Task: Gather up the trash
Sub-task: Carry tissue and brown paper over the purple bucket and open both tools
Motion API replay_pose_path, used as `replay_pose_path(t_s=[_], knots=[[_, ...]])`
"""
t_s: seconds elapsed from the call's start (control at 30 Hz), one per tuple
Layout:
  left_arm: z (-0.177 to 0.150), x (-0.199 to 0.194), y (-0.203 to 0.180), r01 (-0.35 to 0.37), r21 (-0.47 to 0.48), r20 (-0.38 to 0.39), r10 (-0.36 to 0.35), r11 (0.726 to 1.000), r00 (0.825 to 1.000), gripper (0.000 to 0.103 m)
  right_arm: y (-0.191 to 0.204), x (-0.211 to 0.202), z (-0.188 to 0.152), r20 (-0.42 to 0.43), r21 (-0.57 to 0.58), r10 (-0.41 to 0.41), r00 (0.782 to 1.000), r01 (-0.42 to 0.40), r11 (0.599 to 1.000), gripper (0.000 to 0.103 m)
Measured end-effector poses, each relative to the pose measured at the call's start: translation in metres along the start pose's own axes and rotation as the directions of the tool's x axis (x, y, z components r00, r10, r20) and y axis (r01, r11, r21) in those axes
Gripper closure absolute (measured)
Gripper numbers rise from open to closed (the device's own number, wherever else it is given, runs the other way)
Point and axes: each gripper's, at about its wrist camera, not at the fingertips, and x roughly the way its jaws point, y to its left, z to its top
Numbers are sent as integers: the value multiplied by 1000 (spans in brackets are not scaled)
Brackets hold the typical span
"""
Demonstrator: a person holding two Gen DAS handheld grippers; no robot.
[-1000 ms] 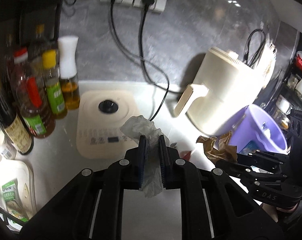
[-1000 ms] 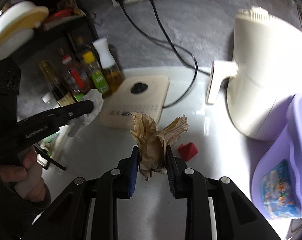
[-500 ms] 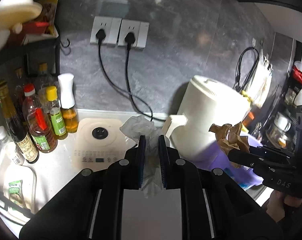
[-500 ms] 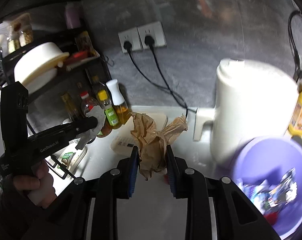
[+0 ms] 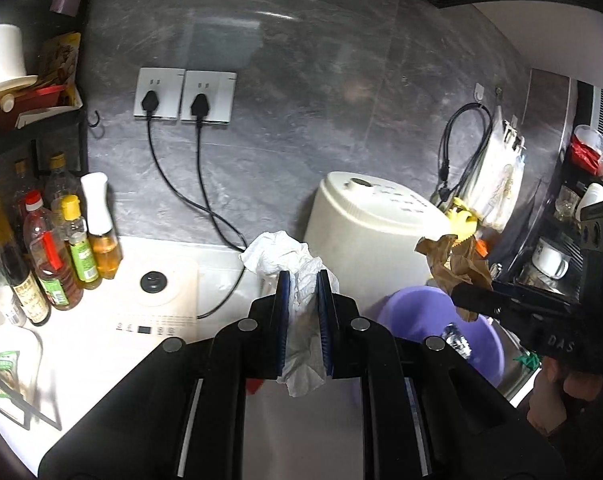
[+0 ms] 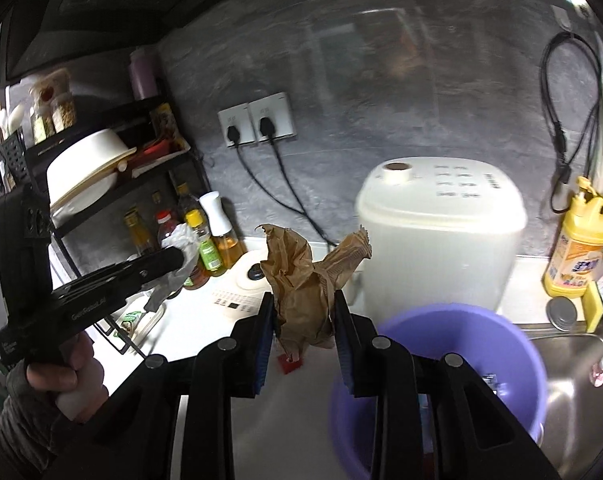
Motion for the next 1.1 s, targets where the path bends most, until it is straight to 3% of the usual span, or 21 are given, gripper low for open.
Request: replay_pose_path(t_s=[0.17, 0.23, 0.27, 0.3, 0.33, 0.87, 0.9, 0.93, 0.97, 1.0, 1.03, 1.1], knots=[[-9, 6, -23, 6, -24, 11, -6, 1000, 1000, 89, -32, -10, -1, -12, 8, -11, 1000, 12, 1000, 72], [-14, 9, -32, 8, -38, 17, -8, 999, 1000, 89, -43, -12, -3, -20, 8, -16, 1000, 16, 1000, 64], [-16, 10, -35, 12, -45, 20, -11, 999, 1000, 89, -49, -13, -5, -25, 5, -20, 999, 20, 1000, 57], [-19, 12, -39, 15, -52, 22, -14, 999, 1000, 89, -57, -17, -7, -28, 5, -23, 999, 23, 1000, 33], [-22, 15, -45, 21, -60, 24, -20, 998, 1000, 89, -61, -22, -9, -18, 5, -26, 1000, 26, 1000, 15], [-33, 71, -136, 166, -30, 3, -166, 986, 986, 88, -146, -100, -32, 30, 39, -196, 980, 195, 980, 8], [-33, 74, -140, 174, -25, -8, -174, 984, 985, 85, -151, -104, -34, 31, 49, -206, 978, 204, 978, 8], [-33, 79, -144, 182, -25, -20, -183, 983, 983, 72, -153, -106, -34, 32, 54, -210, 977, 208, 977, 8], [-33, 82, -146, 195, -31, -30, -196, 980, 980, 57, -156, -109, -36, 33, 62, -218, 975, 216, 974, 8], [-32, 83, -146, 197, -44, -28, -198, 979, 980, 28, -157, -111, -37, 34, 66, -223, 974, 220, 973, 8], [-32, 82, -145, 195, -49, -15, -196, 980, 981, 20, -157, -113, -39, 35, 72, -229, 973, 226, 972, 8], [-30, 81, -143, 204, -50, -12, -204, 978, 979, 18, -157, -116, -41, 39, 84, -240, 970, 236, 968, 8]])
